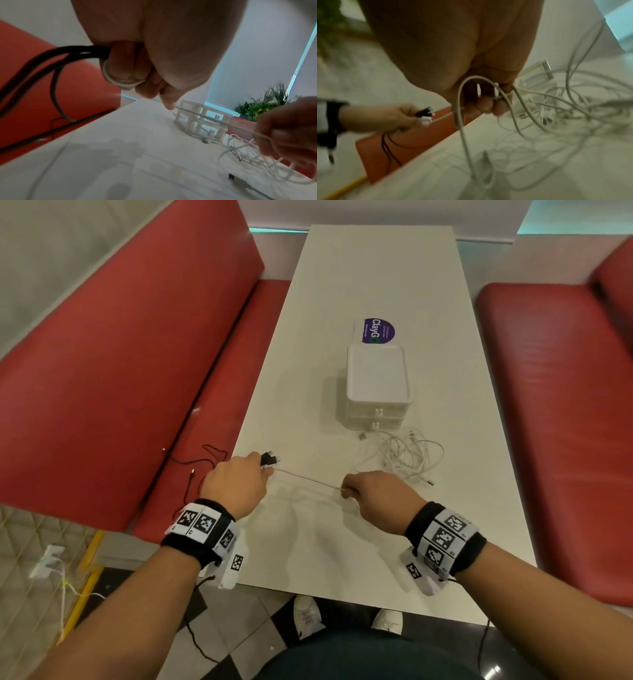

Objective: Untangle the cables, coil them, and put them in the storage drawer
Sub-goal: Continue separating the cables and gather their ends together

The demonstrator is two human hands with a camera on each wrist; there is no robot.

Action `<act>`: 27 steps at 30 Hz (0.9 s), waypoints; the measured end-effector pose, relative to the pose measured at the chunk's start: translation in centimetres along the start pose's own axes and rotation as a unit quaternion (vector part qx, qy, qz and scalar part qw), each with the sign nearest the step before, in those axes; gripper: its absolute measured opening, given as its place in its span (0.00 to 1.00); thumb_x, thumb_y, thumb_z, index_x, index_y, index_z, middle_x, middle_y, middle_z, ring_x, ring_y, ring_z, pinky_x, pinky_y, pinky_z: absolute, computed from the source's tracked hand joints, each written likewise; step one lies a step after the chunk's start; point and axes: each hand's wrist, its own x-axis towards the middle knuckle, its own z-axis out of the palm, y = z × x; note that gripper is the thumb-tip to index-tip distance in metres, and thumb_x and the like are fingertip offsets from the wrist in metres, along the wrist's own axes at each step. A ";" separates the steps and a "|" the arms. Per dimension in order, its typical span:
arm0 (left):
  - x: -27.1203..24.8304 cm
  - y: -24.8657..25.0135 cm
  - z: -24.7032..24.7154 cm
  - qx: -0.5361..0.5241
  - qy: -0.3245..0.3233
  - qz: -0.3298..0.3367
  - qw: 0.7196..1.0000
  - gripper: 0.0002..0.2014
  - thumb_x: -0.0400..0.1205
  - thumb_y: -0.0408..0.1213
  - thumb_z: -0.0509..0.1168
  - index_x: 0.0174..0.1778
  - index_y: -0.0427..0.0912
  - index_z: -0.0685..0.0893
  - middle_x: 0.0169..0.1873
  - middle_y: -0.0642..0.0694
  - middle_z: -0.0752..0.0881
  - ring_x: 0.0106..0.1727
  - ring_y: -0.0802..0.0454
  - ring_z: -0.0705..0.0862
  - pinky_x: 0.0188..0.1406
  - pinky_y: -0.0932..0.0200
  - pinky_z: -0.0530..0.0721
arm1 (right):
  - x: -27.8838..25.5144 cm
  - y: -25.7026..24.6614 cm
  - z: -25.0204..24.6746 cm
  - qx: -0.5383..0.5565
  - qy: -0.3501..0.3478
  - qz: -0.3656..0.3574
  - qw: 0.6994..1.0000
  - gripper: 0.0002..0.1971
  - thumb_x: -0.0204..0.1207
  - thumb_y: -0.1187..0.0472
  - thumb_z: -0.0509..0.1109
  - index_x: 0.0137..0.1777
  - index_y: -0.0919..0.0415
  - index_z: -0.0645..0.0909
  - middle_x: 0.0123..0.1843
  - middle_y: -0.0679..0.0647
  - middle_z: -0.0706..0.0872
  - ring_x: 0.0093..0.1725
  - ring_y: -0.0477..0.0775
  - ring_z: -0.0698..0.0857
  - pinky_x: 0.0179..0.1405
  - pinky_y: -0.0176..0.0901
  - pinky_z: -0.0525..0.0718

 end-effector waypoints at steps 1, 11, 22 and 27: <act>-0.2 0.3 -0.3 0.016 0.005 -0.006 1.000 0.15 0.88 0.51 0.57 0.55 0.41 0.78 0.48 0.38 0.87 0.49 0.32 0.86 0.38 0.49 0.74 | -0.2 0.2 0.0 -0.040 -0.025 0.017 0.999 0.10 0.81 0.66 0.61 0.55 0.56 0.82 0.51 0.54 0.90 0.47 0.60 0.86 0.45 0.50 0.83; -2.6 6.8 -0.7 -0.275 -0.074 0.148 0.947 0.03 0.87 0.40 0.57 0.50 0.46 0.71 0.38 0.52 0.83 0.36 0.48 0.81 0.40 0.45 0.83 | 0.8 -2.1 -2.0 0.079 0.034 -0.035 0.996 0.11 0.87 0.59 0.62 0.49 0.55 0.86 0.32 0.40 0.83 0.31 0.40 0.80 0.37 0.43 0.78; -0.5 2.0 -0.5 -0.069 -0.026 0.126 0.989 0.12 0.86 0.51 0.60 0.43 0.47 0.71 0.32 0.50 0.78 0.36 0.41 0.79 0.33 0.50 0.74 | -0.2 1.9 -1.5 -0.038 0.079 -0.059 0.994 0.13 0.89 0.55 0.58 0.45 0.56 0.80 0.39 0.46 0.84 0.38 0.52 0.80 0.41 0.58 0.84; 0.4 1.0 1.3 -0.194 -0.171 0.073 0.963 0.18 0.85 0.52 0.63 0.35 0.44 0.74 0.36 0.45 0.84 0.41 0.43 0.82 0.40 0.51 0.75 | -1.5 0.4 0.0 0.124 0.225 -0.165 0.952 0.11 0.86 0.56 0.62 0.48 0.57 0.85 0.41 0.44 0.77 0.40 0.42 0.73 0.39 0.38 0.76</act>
